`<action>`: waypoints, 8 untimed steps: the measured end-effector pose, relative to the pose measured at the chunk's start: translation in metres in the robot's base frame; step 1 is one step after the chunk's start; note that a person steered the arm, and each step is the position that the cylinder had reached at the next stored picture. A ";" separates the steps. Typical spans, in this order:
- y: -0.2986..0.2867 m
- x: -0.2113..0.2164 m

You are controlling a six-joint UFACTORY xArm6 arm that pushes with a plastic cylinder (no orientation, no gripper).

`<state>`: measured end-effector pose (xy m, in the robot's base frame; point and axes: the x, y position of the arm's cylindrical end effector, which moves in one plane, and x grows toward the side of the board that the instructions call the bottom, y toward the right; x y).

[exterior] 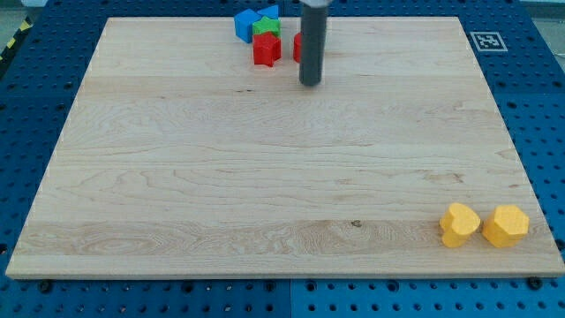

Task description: Push the yellow heart into the red blocks

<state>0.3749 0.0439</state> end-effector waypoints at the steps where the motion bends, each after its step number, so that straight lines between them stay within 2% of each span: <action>1: 0.014 0.110; 2: 0.033 0.227; 4: 0.044 0.243; 6: 0.130 0.244; 8: 0.146 0.244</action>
<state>0.6184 0.1896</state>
